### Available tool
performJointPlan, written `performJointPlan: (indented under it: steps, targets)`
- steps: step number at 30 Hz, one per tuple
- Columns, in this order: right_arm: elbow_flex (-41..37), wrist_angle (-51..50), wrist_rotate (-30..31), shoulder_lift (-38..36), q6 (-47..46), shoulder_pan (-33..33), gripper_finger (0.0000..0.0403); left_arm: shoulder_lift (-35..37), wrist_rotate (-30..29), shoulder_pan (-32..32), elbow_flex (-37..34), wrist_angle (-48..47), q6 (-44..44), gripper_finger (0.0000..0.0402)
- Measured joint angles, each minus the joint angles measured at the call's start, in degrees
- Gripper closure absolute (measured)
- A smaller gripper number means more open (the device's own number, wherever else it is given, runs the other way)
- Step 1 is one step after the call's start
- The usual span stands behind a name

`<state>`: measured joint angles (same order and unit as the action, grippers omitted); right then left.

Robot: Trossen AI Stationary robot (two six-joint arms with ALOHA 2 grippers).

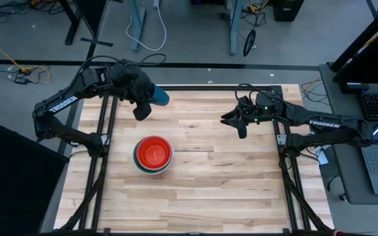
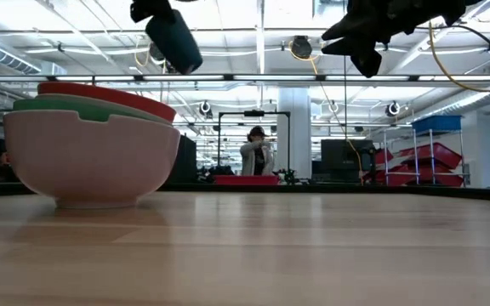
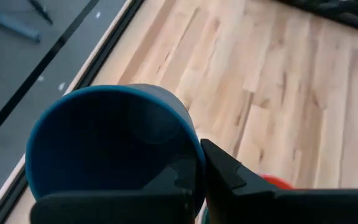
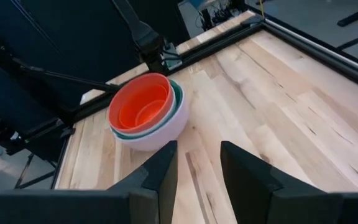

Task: Nest bowls inside each other
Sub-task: Move the blue cup to the middle of the table

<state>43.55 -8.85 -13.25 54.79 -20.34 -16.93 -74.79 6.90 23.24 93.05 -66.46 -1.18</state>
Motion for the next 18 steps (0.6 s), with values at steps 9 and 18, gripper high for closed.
performJointPlan:
  steps: [9,18]
  targets:
    - [0.0,1.3,-0.05,0.2,0.0,0.0,0.0296,-4.29,3.99,-6.42,6.44,-0.42,0.05,0.0401]
    - [0.0,1.31,-0.03,0.2,0.01,0.0,0.0296,-9.69,6.86,-13.96,11.17,-2.49,2.28,0.0401]
